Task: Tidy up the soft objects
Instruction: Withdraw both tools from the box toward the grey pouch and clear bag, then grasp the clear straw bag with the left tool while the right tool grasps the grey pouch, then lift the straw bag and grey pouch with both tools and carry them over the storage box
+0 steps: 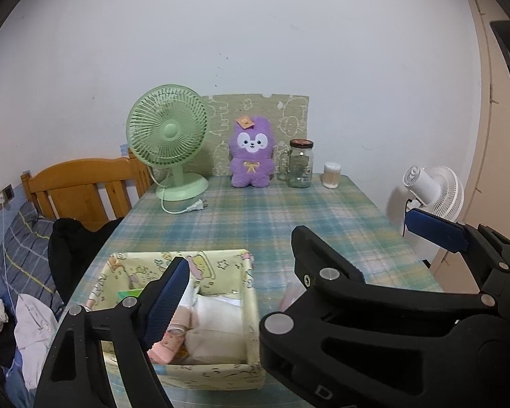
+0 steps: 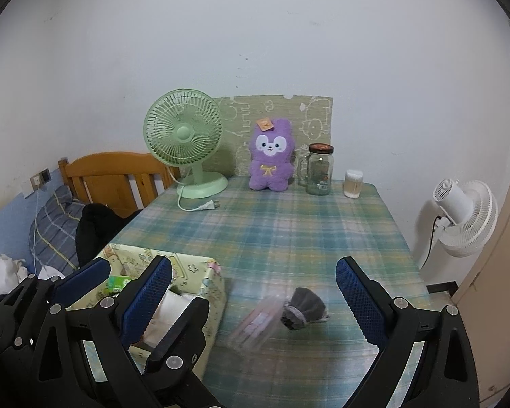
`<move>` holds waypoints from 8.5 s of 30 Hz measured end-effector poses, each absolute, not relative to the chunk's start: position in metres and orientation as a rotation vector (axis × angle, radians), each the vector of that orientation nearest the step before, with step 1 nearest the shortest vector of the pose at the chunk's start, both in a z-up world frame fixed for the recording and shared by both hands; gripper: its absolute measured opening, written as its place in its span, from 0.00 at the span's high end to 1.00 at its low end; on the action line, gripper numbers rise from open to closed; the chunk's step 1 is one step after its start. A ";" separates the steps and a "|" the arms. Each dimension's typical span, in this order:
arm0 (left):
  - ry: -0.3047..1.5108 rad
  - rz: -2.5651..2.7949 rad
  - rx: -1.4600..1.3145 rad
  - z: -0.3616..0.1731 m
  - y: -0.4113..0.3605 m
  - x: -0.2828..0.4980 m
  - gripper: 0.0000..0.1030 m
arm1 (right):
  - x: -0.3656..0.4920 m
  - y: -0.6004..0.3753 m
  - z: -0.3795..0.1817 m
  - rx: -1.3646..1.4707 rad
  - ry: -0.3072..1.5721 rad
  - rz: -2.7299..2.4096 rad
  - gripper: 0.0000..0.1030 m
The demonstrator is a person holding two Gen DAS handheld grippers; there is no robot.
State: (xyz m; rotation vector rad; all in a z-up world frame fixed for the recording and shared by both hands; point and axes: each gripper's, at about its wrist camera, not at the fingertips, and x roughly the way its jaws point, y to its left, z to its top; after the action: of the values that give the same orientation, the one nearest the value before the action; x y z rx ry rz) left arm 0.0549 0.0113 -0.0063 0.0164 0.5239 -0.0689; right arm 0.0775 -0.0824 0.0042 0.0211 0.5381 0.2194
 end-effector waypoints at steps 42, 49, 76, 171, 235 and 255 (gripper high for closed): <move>0.722 -0.088 0.061 -0.091 -0.072 0.120 0.23 | 0.137 -0.163 -0.091 0.030 0.714 0.140 0.04; 0.760 -0.086 0.057 -0.104 -0.075 0.129 0.24 | 0.151 -0.163 -0.107 0.018 0.753 0.168 0.05; 0.908 -0.083 0.048 -0.143 -0.073 0.160 0.19 | 0.190 -0.146 -0.143 -0.078 0.808 0.370 0.24; 0.773 -0.134 0.045 -0.098 -0.089 0.116 0.75 | 0.133 -0.176 -0.103 0.035 0.770 0.167 0.56; 0.513 -0.163 0.065 0.008 -0.002 0.063 0.75 | 0.070 -0.098 0.017 0.075 0.547 0.087 0.56; 0.546 -0.072 0.048 -0.012 0.058 0.077 0.74 | 0.101 -0.033 0.000 0.018 0.592 0.210 0.56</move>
State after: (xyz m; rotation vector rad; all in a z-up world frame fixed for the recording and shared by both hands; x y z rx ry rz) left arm 0.0773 0.0575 -0.0123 0.0478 0.5464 -0.0718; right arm 0.1005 -0.0334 -0.0005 0.0175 0.5923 0.2102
